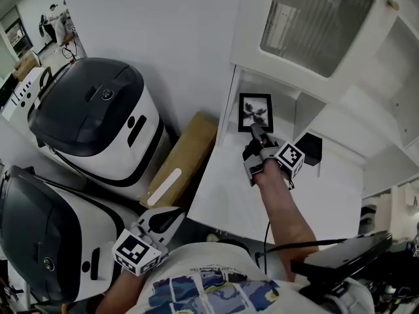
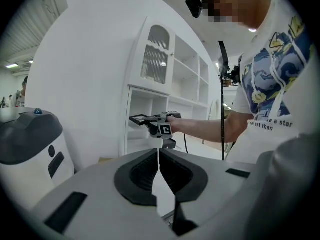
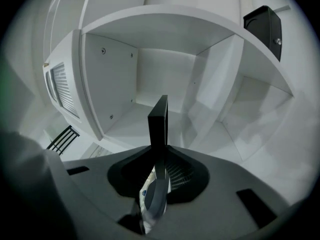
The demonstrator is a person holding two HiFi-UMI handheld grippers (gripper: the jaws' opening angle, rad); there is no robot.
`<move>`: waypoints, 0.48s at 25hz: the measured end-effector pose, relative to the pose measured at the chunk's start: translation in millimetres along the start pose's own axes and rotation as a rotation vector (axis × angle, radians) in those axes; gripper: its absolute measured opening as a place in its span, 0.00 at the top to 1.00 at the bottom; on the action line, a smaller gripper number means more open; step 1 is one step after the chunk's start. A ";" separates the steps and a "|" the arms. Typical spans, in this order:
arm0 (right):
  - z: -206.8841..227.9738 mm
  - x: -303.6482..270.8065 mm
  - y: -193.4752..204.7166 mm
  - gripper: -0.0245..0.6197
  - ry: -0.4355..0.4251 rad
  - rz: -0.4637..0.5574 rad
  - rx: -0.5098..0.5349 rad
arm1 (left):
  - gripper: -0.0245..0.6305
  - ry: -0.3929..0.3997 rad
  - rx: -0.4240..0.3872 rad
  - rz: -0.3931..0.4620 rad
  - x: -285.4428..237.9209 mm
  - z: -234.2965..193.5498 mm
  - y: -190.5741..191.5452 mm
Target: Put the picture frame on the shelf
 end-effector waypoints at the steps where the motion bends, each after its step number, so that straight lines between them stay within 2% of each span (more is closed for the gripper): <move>1: 1.4 -4.6 -2.4 0.83 0.007 0.001 -0.002 | 0.93 -0.006 0.003 0.000 -1.7 -1.9 -0.1; 12: 20.4 -45.1 -21.3 0.83 0.064 0.008 -0.004 | 0.93 -0.055 0.046 -0.016 -15.2 -19.7 0.5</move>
Point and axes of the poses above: the fingertips, and each gripper's own axes: x backward along the fingers, z to its right, y out of its underside, the point moved 4 cm from there along x, backward along the fingers, and after that the axes turned 3 degrees about x, right-handed, at the moved point
